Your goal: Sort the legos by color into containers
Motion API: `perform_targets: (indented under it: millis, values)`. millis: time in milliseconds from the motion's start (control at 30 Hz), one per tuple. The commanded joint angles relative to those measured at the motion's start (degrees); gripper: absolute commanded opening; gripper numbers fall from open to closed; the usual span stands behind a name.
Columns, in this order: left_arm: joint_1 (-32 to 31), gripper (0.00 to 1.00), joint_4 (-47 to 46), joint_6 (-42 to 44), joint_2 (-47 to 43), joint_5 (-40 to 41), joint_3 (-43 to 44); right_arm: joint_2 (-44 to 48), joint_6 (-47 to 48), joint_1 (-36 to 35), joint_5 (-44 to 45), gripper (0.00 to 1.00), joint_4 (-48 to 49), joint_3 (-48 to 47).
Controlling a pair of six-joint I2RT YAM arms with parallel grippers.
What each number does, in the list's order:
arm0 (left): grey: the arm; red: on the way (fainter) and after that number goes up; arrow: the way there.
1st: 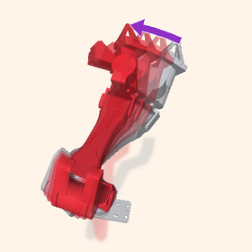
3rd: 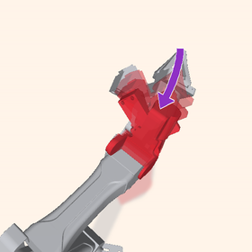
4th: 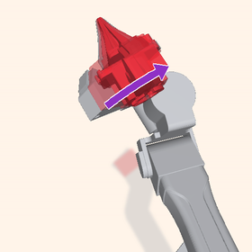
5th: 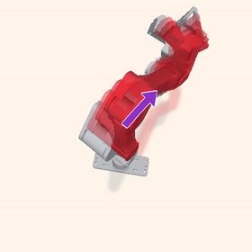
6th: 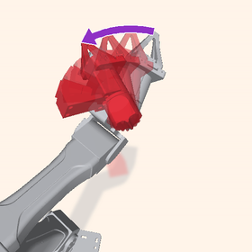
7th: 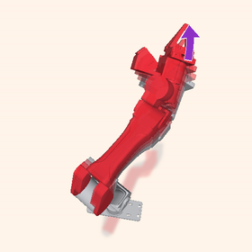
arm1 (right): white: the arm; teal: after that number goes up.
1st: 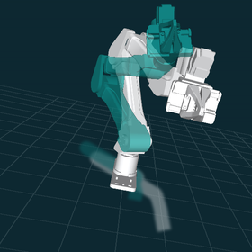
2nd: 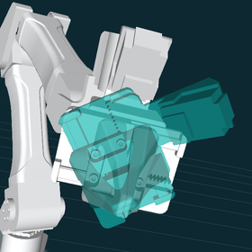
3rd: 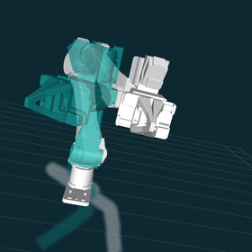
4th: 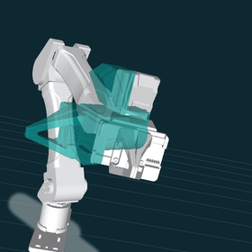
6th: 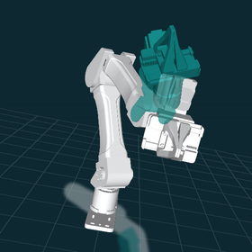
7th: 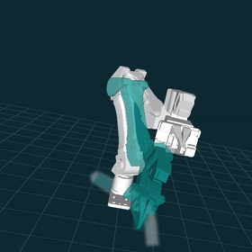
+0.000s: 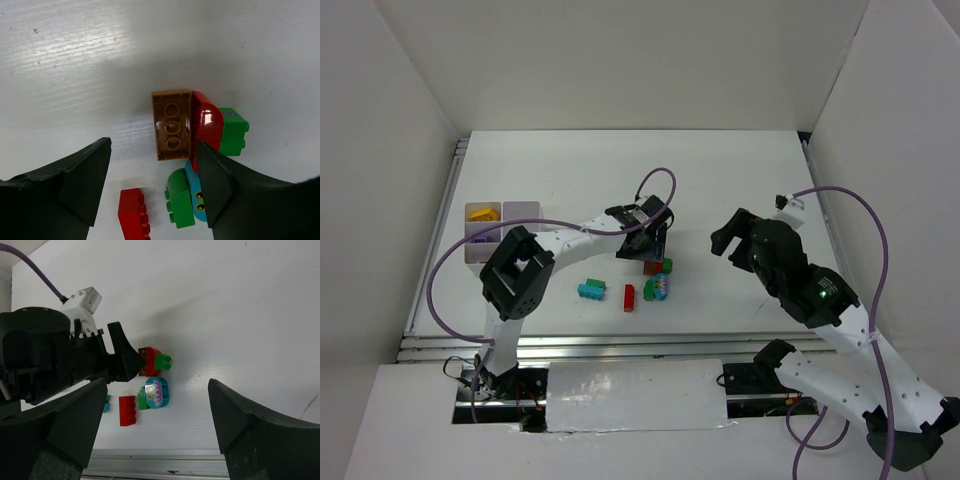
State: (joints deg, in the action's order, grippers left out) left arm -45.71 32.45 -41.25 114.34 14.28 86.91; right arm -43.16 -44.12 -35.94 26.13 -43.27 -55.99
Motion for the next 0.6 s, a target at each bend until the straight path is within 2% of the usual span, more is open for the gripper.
perform_targets:
  millis: [0,167,333,567]
  values:
    - [-0.17,0.80,0.69,-2.07,-0.52,1.62,0.54,1.06,1.49,0.35,0.59,0.89,-1.12,-2.11]
    - [-0.08,0.80,-0.01,-2.60,-2.81,3.38,-0.96,0.09,2.02,0.35,-0.73,0.89,-0.33,-1.67]
    - [-0.08,0.77,1.30,-2.77,-0.53,3.73,0.27,0.00,1.93,0.35,-1.61,0.89,0.72,-0.53]
    - [-0.69,0.77,-1.77,-1.81,-0.35,-0.31,-0.52,-0.26,2.46,0.35,-1.70,0.89,0.90,-0.61]
